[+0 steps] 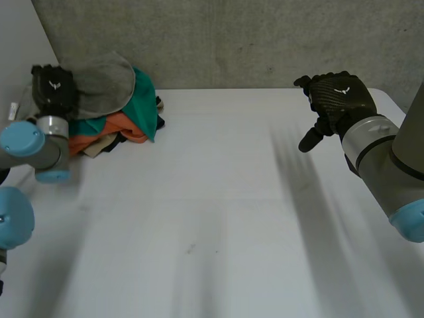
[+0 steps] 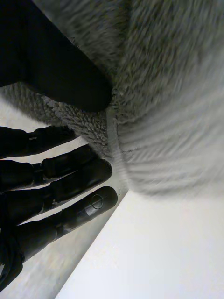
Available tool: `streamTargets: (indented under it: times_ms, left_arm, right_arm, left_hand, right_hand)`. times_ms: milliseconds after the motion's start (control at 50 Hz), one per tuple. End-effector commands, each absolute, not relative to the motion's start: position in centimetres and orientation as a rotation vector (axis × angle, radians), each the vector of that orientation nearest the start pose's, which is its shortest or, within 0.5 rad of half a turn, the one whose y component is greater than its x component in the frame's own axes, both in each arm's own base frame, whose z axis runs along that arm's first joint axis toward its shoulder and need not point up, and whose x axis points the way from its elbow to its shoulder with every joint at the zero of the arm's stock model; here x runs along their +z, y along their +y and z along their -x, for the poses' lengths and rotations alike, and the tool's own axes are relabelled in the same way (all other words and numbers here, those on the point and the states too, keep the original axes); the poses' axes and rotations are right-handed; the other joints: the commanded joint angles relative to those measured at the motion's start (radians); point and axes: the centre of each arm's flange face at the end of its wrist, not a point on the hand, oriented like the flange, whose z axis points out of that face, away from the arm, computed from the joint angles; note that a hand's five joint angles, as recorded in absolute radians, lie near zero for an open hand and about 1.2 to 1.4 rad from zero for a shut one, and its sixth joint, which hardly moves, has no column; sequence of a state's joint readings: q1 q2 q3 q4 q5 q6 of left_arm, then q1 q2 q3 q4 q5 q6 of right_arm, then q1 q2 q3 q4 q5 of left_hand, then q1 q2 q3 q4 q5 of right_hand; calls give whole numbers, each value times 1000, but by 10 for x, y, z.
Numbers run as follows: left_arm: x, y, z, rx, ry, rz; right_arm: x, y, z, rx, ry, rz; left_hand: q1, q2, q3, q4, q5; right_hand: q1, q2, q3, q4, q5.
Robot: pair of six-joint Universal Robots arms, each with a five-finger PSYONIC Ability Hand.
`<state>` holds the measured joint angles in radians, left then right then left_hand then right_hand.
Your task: Fold the laundry.
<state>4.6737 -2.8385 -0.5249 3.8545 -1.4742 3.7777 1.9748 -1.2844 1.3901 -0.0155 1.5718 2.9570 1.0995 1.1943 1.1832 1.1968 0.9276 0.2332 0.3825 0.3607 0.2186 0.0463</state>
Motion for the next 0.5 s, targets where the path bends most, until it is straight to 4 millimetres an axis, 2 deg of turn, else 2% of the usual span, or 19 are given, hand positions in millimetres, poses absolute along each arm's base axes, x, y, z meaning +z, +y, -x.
streamTargets:
  times_ms: [20, 60, 80, 140, 160, 220, 260, 280, 300, 320, 380, 400, 460, 500]
  left_arm:
    - [270, -510, 191, -2435, 1122, -461]
    - [298, -492, 205, -2519, 1084, -443]
    - [320, -471, 221, -2606, 1072, -428]
    - [350, -439, 240, -2737, 1069, -409]
    - [364, -418, 250, -2818, 1082, -402]
    - [381, -385, 264, -2930, 1121, -401]
    - [388, -335, 290, -3063, 1254, -450]
    - [388, -325, 295, -3083, 1286, -464]
    - [387, -315, 299, -3102, 1333, -480]
    - [378, -296, 310, -3118, 1443, -527]
    - [356, -274, 320, -3078, 1637, -606]
    - [334, -263, 325, -3012, 1770, -667]
    - [302, -249, 328, -2888, 1950, -753]
    - [258, -233, 329, -2704, 2150, -851]
  right_arm:
    - [273, -283, -264, -2021, 2111, 640]
    - [275, -282, -264, -2026, 2106, 639]
    - [275, -282, -264, -2028, 2105, 638]
    - [278, -282, -263, -2036, 2098, 635]
    - [280, -281, -263, -2043, 2092, 633]
    - [289, -280, -260, -2074, 2071, 615]
    - [298, -280, -256, -2101, 2055, 594]
    - [300, -280, -256, -2108, 2049, 589]
    - [303, -279, -255, -2118, 2040, 585]
    - [305, -279, -254, -2123, 2036, 582]
    - [305, -281, -253, -2129, 2039, 578]
    - [305, -282, -251, -2132, 2046, 575]
    - [305, -289, -243, -2146, 2067, 565]
    - [304, -293, -237, -2160, 2091, 570]
  left_hand:
    - [297, 202, 213, 199, 294]
    - [297, 202, 213, 199, 294]
    - [297, 202, 213, 199, 294]
    - [297, 202, 213, 199, 294]
    - [297, 202, 213, 199, 294]
    - [297, 202, 213, 199, 294]
    - [297, 202, 213, 199, 294]
    - [297, 202, 213, 199, 294]
    - [297, 202, 213, 199, 294]
    - [297, 202, 213, 199, 294]
    - [297, 202, 213, 199, 294]
    - [297, 202, 213, 199, 294]
    - [297, 202, 213, 199, 294]
    - [297, 202, 213, 199, 294]
  right_hand:
    - [-59, -208, -186, -44, -46]
    - [-59, -208, -186, -44, -46]
    - [-59, -208, -186, -44, -46]
    - [-59, -208, -186, -44, -46]
    - [-59, -208, -186, -44, -46]
    - [-59, -208, -186, -44, -46]
    - [-59, -208, -186, -44, -46]
    - [-59, -208, -186, -44, -46]
    - [-59, -208, -186, -44, -46]
    - [-59, -208, -186, -44, -46]
    - [-59, -208, -186, -44, -46]
    - [-59, -208, -186, -44, -46]
    - [-59, -208, -186, -44, -46]
    - [-59, -208, -186, -44, -46]
